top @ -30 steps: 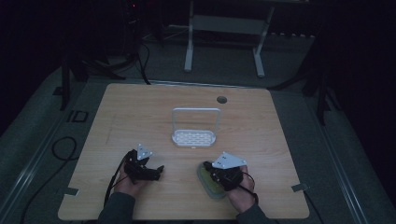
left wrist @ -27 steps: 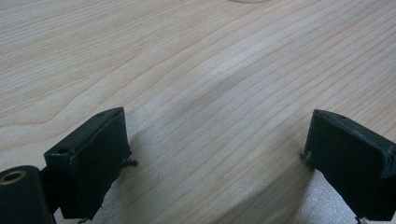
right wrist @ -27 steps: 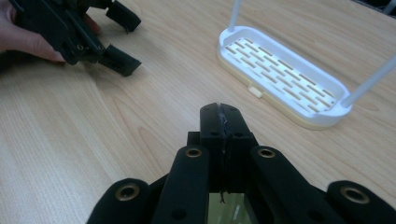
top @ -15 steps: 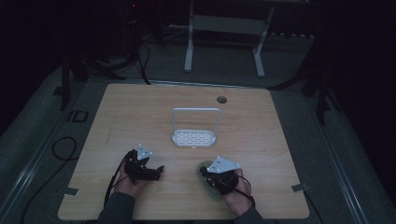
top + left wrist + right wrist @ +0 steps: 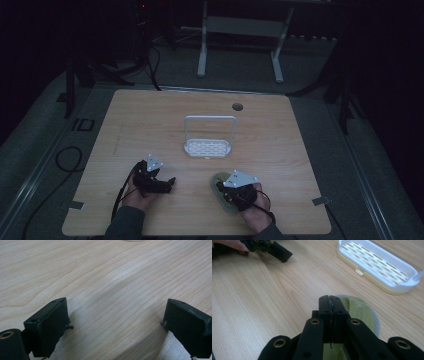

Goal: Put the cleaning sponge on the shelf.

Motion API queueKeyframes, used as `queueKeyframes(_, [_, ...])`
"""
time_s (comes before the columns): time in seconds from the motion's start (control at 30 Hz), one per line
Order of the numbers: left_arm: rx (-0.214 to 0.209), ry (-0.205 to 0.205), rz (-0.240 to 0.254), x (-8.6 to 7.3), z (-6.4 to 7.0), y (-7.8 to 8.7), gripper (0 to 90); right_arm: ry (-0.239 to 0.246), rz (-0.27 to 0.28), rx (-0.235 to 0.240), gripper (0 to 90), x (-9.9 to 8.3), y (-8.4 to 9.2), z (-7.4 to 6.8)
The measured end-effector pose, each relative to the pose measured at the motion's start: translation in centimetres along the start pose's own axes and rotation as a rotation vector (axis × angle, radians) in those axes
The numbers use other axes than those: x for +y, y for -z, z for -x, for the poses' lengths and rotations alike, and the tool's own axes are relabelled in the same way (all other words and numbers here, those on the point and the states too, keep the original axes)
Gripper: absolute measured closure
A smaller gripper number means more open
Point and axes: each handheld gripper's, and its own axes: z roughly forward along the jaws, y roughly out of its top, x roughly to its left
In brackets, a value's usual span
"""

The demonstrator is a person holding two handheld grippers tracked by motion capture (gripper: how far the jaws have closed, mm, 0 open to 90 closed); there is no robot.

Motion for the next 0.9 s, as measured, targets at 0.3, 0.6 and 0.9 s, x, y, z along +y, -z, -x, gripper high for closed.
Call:
queueKeyframes(0.3, [0.0,0.0,0.0,0.0,0.0,0.0,6.3,0.0,-0.015,-0.004,88.7,-0.43,0.22,0.39])
queueKeyframes(0.6, [0.001,0.001,0.0,0.0,0.01,0.0,6.3,-0.001,-0.019,-0.009,88.7,-0.62,0.48,0.63])
queueKeyframes(0.9, [0.001,0.001,0.0,0.0,0.01,0.0,6.4,-0.008,-0.022,-0.016,88.7,-0.93,0.72,0.94])
